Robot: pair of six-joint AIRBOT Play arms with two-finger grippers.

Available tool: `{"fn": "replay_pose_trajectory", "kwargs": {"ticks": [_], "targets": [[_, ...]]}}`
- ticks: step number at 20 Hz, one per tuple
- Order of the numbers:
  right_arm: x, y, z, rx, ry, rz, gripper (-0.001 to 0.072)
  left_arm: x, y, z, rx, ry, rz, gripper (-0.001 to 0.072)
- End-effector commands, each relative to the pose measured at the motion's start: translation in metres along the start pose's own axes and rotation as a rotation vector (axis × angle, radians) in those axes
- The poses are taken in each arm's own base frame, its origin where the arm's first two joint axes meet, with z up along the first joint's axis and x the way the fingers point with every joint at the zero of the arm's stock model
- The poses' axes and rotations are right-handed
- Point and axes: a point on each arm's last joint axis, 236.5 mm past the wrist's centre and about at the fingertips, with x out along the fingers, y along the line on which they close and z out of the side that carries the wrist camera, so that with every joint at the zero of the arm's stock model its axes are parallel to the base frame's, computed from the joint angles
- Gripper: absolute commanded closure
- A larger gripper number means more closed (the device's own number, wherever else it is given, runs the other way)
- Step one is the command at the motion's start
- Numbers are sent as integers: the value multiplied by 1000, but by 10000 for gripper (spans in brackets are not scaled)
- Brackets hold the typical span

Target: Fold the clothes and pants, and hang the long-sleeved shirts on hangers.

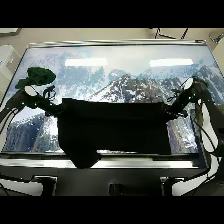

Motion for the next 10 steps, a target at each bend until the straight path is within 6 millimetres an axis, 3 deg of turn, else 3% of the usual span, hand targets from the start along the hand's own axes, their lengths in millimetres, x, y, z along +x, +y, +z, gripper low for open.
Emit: {"fn": "replay_pose_trajectory", "kwargs": {"ticks": [1, 2, 3, 4, 5, 8, 10], "targets": [[5, 0, 3, 24, 2, 0, 662, 12, 2, -11, -16, 54, -1, 682], [4, 1, 4, 23, -3, 4, 587, 12, 1, -12, -14, 61, -3, 648], [0, 1, 3, 23, -3, 9, 426, 8, 1, -13, -13, 67, -5, 500], [-8, -1, 2, 5, -2, 15, 256, -1, 2, -14, -16, 78, -12, 225], [-21, -7, -2, 1, -4, 20, 159, -15, 4, -14, -20, 84, -20, 119], [-54, -41, -17, 118, -36, 50, 138, -57, 20, -26, -70, 81, -39, 121], [-56, -57, -36, 173, -43, 65, 138, -60, 28, -58, -103, 111, -52, 128]]}}
